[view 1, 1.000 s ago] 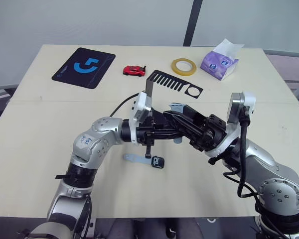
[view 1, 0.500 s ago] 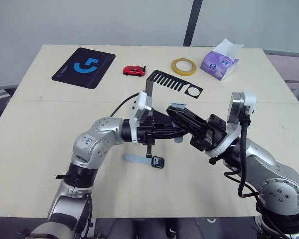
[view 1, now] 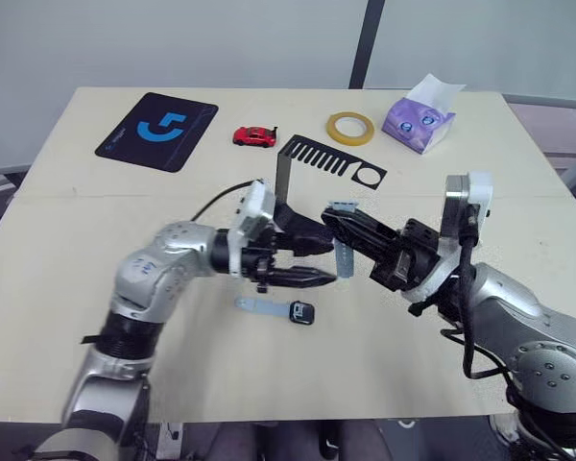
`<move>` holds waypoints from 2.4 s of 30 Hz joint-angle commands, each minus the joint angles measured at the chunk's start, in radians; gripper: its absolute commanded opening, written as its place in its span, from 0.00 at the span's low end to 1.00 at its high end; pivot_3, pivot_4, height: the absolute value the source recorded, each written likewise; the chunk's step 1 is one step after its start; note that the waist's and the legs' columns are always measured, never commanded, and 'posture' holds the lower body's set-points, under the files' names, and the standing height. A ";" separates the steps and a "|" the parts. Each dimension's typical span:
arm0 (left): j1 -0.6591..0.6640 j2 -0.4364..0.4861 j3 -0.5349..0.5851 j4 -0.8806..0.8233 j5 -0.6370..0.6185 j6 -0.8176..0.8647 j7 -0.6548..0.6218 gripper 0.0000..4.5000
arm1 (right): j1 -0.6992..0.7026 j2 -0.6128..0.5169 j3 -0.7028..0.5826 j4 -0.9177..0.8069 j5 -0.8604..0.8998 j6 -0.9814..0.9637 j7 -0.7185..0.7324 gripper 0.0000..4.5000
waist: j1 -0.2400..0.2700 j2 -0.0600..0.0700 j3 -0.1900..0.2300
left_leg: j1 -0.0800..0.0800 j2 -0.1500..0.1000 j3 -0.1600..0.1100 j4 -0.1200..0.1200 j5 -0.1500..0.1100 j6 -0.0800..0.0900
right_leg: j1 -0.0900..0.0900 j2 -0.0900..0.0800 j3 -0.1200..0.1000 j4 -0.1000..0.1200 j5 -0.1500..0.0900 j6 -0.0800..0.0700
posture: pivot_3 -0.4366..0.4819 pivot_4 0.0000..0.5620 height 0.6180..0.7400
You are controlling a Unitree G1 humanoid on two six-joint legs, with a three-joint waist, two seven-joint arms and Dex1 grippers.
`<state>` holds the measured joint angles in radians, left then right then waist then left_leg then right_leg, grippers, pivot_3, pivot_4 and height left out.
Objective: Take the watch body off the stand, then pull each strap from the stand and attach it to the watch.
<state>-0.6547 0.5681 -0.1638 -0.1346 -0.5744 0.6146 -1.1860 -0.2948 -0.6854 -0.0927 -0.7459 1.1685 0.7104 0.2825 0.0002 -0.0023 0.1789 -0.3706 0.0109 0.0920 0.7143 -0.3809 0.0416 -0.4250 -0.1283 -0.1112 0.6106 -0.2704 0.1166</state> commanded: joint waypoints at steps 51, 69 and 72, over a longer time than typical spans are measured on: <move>0.102 -0.105 -0.277 0.140 0.561 -0.308 0.107 0.44 | 0.462 -0.237 -0.112 -0.270 -0.633 -0.130 0.246 0.00 | 0.028 -0.001 0.000 | 0.001 -0.001 0.001 0.003 -0.001 0.002 | 0.002 -0.001 0.000 -0.001 0.001 0.002 | 0.48 0.27 0.98; -0.179 -0.156 -0.131 0.273 0.278 0.438 0.043 0.38 | 0.189 -0.328 0.220 -0.121 -1.017 -0.290 0.334 0.00 | 0.025 -0.001 0.000 | 0.000 -0.001 -0.001 0.004 0.000 0.002 | 0.003 0.001 0.000 0.000 0.001 0.002 | 0.48 0.27 0.98; -0.212 -0.153 -0.118 0.308 0.245 0.497 0.039 0.38 | 0.152 -0.316 0.278 -0.091 -1.100 -0.325 0.348 0.00 | 0.024 -0.001 0.000 | 0.000 -0.001 0.000 0.004 0.000 0.002 | 0.003 0.001 0.000 0.000 0.001 0.002 | 0.48 0.27 0.98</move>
<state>-0.8496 0.4134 -0.3045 0.1757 -0.2993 1.0915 -1.1423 -0.1358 -1.0041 0.1820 -0.8268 0.1054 0.4124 0.6237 0.0245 -0.0034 0.1789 -0.3705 0.0100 0.0918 0.7185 -0.3813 0.0440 -0.4222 -0.1275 -0.1110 0.6106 -0.2695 0.1185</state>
